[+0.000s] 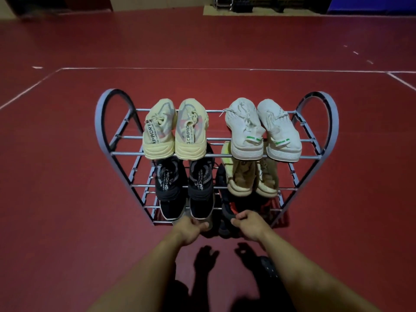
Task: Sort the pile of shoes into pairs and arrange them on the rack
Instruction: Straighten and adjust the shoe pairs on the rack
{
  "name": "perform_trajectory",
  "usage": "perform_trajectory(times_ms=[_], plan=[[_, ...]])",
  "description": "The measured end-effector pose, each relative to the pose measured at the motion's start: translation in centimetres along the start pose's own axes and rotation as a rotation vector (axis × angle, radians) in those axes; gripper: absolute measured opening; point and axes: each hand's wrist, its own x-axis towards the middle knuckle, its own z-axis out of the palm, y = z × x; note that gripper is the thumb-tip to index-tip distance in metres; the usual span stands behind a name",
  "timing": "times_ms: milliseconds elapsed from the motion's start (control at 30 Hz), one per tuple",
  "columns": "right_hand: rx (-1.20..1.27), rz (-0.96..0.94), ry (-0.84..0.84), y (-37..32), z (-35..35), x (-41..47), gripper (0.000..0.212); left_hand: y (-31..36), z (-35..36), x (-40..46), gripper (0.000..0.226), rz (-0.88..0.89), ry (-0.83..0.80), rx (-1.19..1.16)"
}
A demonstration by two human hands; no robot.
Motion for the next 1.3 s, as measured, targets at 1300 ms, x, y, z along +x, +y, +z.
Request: perform_trajectory(times_ms=[1300], plan=[[0.274, 0.038, 0.002, -1.8, 11.5, 5.9, 0.012, -4.4, 1.3, 10.0, 0.01, 0.179, 0.639, -0.074]])
